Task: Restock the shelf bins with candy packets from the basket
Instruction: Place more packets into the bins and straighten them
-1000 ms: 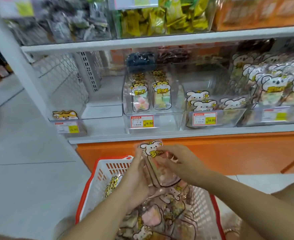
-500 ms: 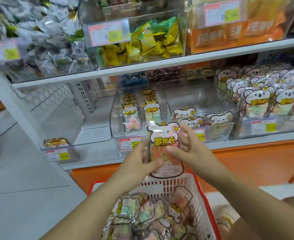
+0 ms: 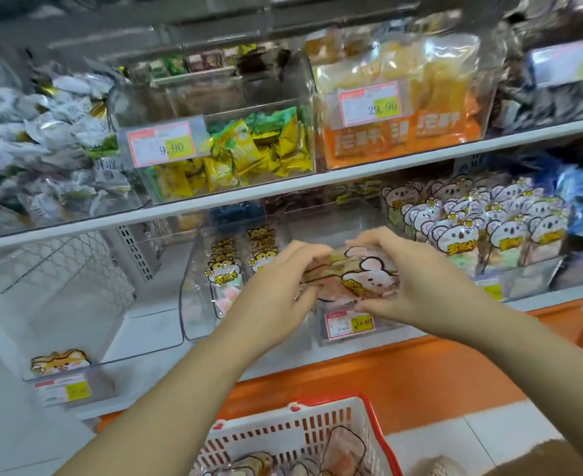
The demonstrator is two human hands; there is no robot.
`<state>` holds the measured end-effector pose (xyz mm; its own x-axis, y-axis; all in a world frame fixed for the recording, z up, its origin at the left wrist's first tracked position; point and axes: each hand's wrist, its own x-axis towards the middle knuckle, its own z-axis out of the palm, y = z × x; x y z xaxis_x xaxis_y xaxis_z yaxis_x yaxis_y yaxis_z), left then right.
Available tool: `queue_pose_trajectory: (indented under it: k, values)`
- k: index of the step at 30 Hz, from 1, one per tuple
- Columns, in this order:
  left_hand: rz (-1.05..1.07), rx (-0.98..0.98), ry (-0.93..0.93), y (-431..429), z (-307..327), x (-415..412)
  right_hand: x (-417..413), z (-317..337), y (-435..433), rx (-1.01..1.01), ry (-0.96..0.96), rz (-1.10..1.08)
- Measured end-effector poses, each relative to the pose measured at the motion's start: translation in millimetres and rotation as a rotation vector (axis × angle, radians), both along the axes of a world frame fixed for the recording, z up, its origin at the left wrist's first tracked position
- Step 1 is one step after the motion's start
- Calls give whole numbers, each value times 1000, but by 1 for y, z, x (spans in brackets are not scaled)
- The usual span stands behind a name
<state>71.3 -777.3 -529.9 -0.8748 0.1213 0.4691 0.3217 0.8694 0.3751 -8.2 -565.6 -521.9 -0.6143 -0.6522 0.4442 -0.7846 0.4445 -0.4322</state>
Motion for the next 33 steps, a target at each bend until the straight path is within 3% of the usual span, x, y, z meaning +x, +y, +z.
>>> queue_pose_trajectory:
  k: [7, 11, 13, 18, 21, 25, 33]
  values:
    - [10, 43, 73, 23, 11, -53, -39, 0, 8, -105, 426, -97]
    - [130, 106, -68, 16, -1, -82, -59, -9, 11, -1, 617, -320]
    - [228, 2, -178, 9, -10, -94, -74, -15, 11, 85, 655, -415]
    - [339, -263, -355, 7, -18, -110, -100, -19, -7, 458, 528, -481]
    - [313, -325, -477, 8, -18, -117, -106, -10, -23, 692, 470, -425]
    - [289, -374, -500, -2, -21, -124, -119, -6, -48, 894, 389, -361]
    - [76, -101, -709, -9, -9, -155, -142, -27, -60, 1099, 205, -225]
